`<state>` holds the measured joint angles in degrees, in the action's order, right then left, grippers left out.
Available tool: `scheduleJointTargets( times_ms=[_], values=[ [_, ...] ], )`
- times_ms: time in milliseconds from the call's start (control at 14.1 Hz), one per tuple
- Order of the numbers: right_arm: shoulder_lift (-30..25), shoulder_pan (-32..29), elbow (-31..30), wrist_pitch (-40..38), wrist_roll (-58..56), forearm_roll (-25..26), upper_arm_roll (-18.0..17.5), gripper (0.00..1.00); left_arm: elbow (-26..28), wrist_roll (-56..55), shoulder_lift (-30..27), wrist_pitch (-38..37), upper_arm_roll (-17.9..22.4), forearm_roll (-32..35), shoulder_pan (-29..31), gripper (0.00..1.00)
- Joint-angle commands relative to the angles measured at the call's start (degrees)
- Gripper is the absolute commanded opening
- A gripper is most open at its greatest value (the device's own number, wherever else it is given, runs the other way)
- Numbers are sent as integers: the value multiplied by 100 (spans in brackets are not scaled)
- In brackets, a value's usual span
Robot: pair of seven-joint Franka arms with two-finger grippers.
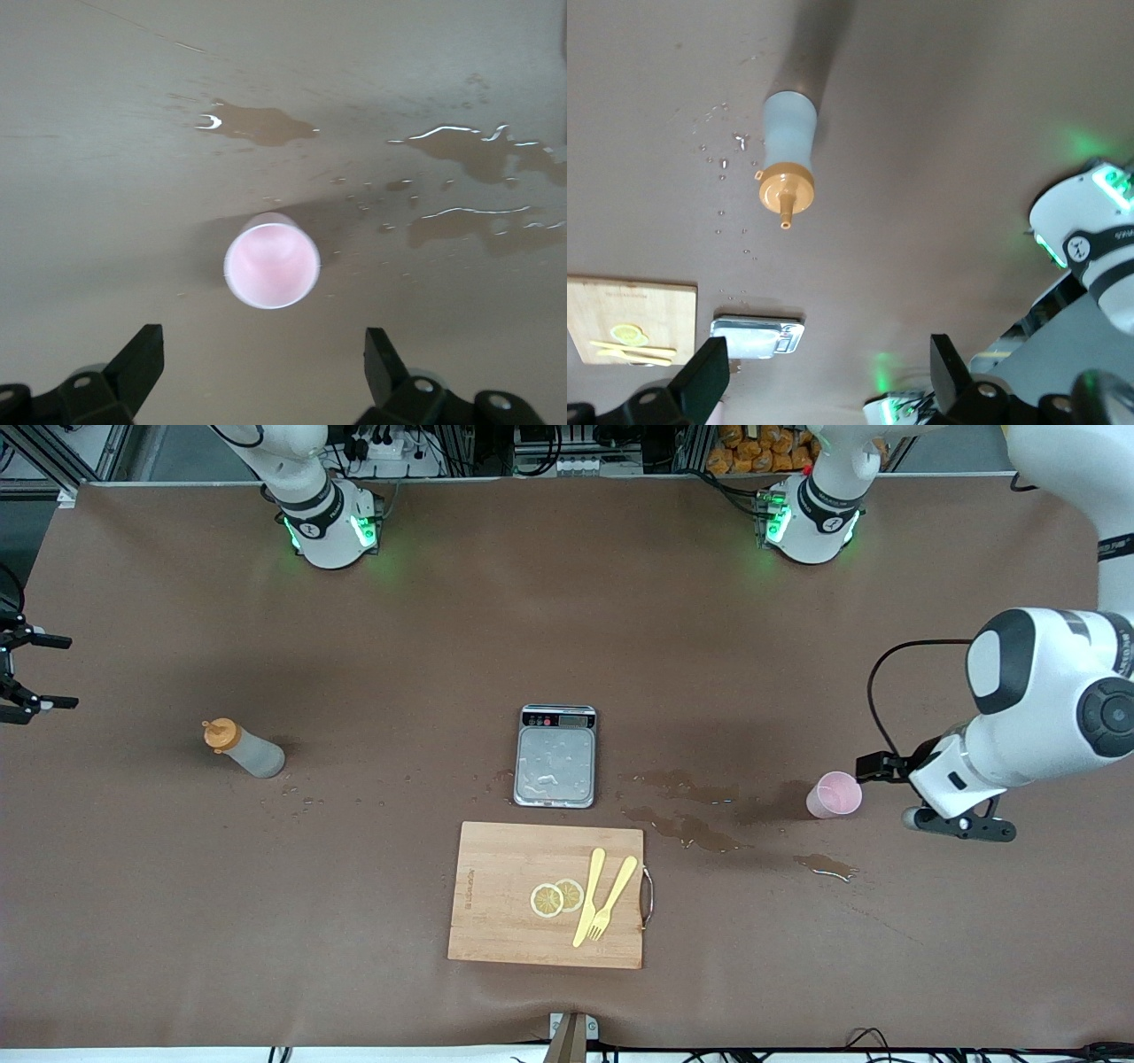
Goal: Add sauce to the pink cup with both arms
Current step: 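Grasp the pink cup with the left gripper while the right gripper reaches the bottle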
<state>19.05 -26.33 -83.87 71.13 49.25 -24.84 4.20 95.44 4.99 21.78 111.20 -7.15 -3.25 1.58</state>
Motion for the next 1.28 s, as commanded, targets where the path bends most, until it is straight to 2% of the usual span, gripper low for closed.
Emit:
scheduleJointTargets(
  times_ms=[0,213,284,426,639,781,1066,1137,1208],
  values=[
    [264,-293,73,-108,725,-449,-103,100,-271,98,440,-2,38,-150,53,100],
    [721,-829,3,-213,700,-1415,-103,100,-271,143,826,199,73,200,62,100],
    [862,-909,11,-222,700,-1575,-103,100,-271,151,985,417,73,246,71,100],
    [1047,-1006,3,-213,700,-1742,-103,100,-245,151,1249,639,82,403,71,100],
    [1319,-989,-32,-161,691,-1936,-112,100,-166,143,1285,639,82,536,141,100],
    [1609,-1006,-128,-126,569,-2287,-112,100,-96,143,1303,630,91,536,141,100],
    [1821,-1015,-156,15,401,-2358,-112,100,-61,125,1451,613,91,536,132,100],
    [1900,-1015,-164,15,288,-2367,-112,100,-60,55,1495,613,91,536,115,95],
    [1961,-1015,-243,15,148,-2376,-112,100,-34,55,1513,613,91,536,123,50]
  ],
)
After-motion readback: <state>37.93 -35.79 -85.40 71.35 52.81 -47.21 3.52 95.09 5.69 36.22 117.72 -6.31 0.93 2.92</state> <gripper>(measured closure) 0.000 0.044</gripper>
